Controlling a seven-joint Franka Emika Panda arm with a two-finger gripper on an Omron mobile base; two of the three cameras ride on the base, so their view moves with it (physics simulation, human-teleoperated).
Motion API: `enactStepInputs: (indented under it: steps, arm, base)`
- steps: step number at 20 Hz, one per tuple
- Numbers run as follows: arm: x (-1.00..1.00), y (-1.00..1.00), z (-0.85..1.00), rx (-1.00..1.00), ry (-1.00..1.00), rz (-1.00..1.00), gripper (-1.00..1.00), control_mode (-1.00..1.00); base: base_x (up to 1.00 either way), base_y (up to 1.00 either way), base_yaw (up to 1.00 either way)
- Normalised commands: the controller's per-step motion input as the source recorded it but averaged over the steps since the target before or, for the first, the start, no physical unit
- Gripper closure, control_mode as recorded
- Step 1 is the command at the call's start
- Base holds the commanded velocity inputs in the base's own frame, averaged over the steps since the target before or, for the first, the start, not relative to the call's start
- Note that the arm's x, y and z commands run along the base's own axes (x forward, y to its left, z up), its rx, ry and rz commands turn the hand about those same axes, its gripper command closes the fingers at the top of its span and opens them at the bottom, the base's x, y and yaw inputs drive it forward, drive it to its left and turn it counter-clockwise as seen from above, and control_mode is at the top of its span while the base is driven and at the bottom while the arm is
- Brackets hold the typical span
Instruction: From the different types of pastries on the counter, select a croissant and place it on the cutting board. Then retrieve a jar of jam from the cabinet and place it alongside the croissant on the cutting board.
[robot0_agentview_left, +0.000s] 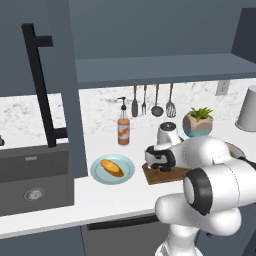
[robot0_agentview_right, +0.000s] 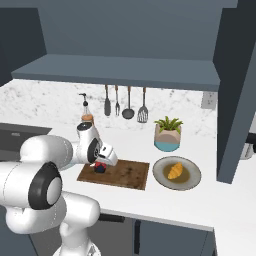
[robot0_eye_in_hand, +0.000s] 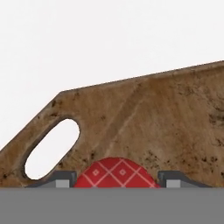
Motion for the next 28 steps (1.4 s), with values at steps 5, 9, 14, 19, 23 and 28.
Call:
enactStepInputs:
  steps: [5,9,14,19,23,28]
  arm:
    - [-0.07,0.0,-0.23,0.0,0.04,0.0,-1.0,-1.0]
    - [-0.18,0.0,-0.09,0.02,0.07,0.0,-1.0,-1.0]
    - [-0.27,0.0,0.05,0.03,0.05,0.0,-1.0,-1.0]
    - [-0.16,0.0,0.01,0.0,0.04,0.0,-1.0,-1.0]
    - [0.3,0.0,0.03,0.0,0.18,0.0,-1.0,-1.0]
    - [0.11,0.0,0.17,0.02,0.24,0.0,-1.0,-1.0]
  base:
    - [0.0,0.0,0.0]
    - [0.0,0.0,0.0]
    - [0.0,0.0,0.0]
    - [0.0,0.0,0.0]
    - [0.0,0.0,0.0]
    - [0.0,0.0,0.0]
